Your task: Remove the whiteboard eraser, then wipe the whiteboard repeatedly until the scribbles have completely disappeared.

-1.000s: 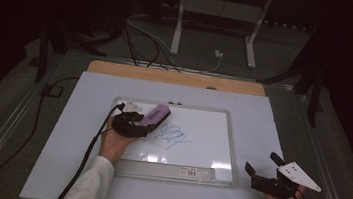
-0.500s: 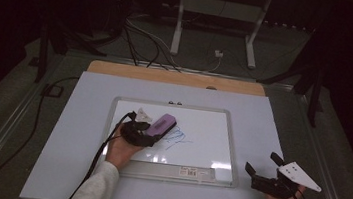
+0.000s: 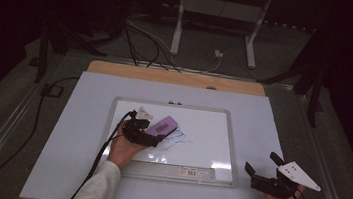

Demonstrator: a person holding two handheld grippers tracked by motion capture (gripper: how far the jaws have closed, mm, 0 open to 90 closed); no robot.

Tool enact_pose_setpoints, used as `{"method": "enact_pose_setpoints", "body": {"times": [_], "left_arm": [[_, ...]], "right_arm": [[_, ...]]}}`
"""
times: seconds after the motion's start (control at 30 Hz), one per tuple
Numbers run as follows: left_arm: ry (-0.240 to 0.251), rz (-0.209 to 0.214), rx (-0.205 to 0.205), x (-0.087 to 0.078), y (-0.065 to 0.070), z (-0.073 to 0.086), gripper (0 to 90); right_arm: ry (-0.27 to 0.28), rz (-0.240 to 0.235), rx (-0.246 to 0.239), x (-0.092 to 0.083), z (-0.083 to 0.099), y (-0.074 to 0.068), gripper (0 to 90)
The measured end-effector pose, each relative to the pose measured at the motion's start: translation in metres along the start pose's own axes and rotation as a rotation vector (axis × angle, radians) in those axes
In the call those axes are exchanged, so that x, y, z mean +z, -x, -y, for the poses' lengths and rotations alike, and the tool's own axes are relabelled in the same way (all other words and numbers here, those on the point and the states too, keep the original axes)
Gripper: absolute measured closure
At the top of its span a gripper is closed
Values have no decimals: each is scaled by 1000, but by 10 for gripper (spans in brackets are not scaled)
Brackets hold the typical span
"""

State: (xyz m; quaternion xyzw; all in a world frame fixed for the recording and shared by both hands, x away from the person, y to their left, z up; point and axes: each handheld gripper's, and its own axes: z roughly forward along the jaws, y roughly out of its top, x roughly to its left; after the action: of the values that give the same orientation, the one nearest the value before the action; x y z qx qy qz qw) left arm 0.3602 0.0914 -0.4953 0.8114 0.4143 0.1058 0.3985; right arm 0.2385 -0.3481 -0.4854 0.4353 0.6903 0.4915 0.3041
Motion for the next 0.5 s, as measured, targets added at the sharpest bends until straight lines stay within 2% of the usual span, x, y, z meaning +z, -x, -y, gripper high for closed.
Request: {"method": "enact_pose_setpoints", "body": {"times": [0.1,0.23,0.43,0.5], "left_arm": [[17,4,-23,2,0,-5,91],[13,4,-24,7,0,-10,73],[-11,-3,-25,17,1,-12,83],[-27,-23,-27,21,1,-12,101]], "right_arm": [[1,0,-1,0,0,0,4],[-1,0,0,0,0,0,4],[-3,-2,2,1,0,0,4],[0,-4,1,0,0,0,4]]}}
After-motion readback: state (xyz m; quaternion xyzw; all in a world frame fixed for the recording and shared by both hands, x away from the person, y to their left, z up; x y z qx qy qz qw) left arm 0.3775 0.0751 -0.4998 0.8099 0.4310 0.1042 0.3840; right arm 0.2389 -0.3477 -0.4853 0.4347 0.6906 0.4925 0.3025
